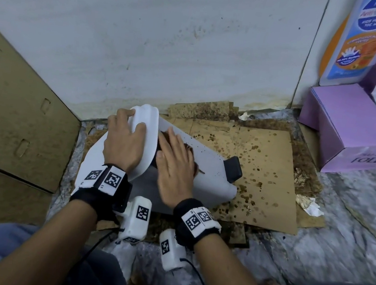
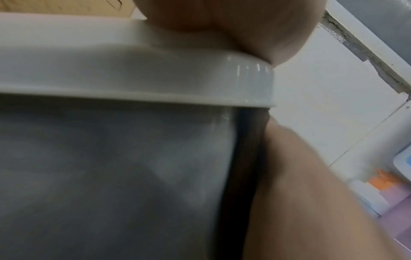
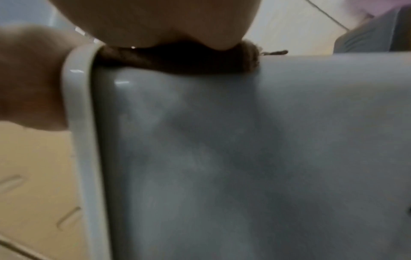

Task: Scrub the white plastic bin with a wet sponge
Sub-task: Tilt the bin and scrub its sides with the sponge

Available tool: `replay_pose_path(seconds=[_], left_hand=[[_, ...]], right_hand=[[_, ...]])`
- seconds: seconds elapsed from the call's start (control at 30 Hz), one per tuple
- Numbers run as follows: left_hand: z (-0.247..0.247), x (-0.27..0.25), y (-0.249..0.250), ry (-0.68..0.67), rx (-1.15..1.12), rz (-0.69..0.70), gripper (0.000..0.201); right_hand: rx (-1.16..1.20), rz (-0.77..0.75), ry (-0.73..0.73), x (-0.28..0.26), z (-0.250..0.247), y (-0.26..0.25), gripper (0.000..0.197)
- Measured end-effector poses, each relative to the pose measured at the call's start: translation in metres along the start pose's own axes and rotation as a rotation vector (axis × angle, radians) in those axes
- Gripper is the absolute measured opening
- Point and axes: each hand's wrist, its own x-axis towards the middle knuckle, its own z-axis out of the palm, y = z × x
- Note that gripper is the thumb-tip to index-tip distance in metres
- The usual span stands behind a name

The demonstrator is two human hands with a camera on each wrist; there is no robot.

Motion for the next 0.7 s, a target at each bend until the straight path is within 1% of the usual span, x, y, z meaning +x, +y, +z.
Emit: replay_pose_path(seconds=[0.07, 0.1, 0.2, 0.27, 0.33, 0.37, 0.4, 0.47, 0.5, 0.57, 0.7], left_hand=[[-0.004, 0.002, -0.006, 0.012, -0.022, -0.002, 0.038], [-0.006, 0.004, -0.009, 0.015, -0.034, -0.009, 0.038], [-0.011, 0.008, -0.019, 0.019, -0.055, -0.030, 0.037], [-0.014, 0.010, -0.025, 0.022, -0.061, -0.029, 0.038], [-0.014, 0.012, -0.028, 0.028, -0.063, -0.031, 0.038], [-0.014, 0.013, -0.030, 0.033, -0.061, -0.035, 0.037], [-0.014, 0.014, -0.031, 0.037, -0.059, -0.036, 0.036], [-0.015, 0.015, -0.034, 0.042, -0.063, -0.031, 0.036], [-0.016, 0.015, -0.035, 0.043, -0.063, -0.028, 0.036], [-0.017, 0.014, -0.039, 0.042, -0.063, -0.025, 0.037], [-0.019, 0.010, -0.043, 0.050, -0.073, -0.018, 0.037]], right_hand=[[-0.025, -0.017, -0.022, -0.006, 0.001, 0.016, 0.052], [-0.034, 0.018, -0.024, -0.009, 0.000, 0.026, 0.052], [-0.071, 0.198, -0.004, -0.017, -0.008, 0.060, 0.057], [-0.218, 0.246, -0.039, -0.021, -0.013, 0.077, 0.060], [-0.374, 0.267, -0.062, -0.021, -0.014, 0.080, 0.061], [-0.407, 0.284, -0.047, -0.020, -0.013, 0.076, 0.061], [-0.399, 0.307, -0.025, -0.019, -0.011, 0.070, 0.061], [-0.274, 0.346, -0.017, -0.015, -0.005, 0.059, 0.058], [-0.208, 0.348, -0.026, -0.013, -0.003, 0.054, 0.056], [-0.157, 0.306, -0.043, -0.008, -0.001, 0.040, 0.053], [-0.081, 0.075, -0.087, 0.005, 0.000, 0.007, 0.047]])
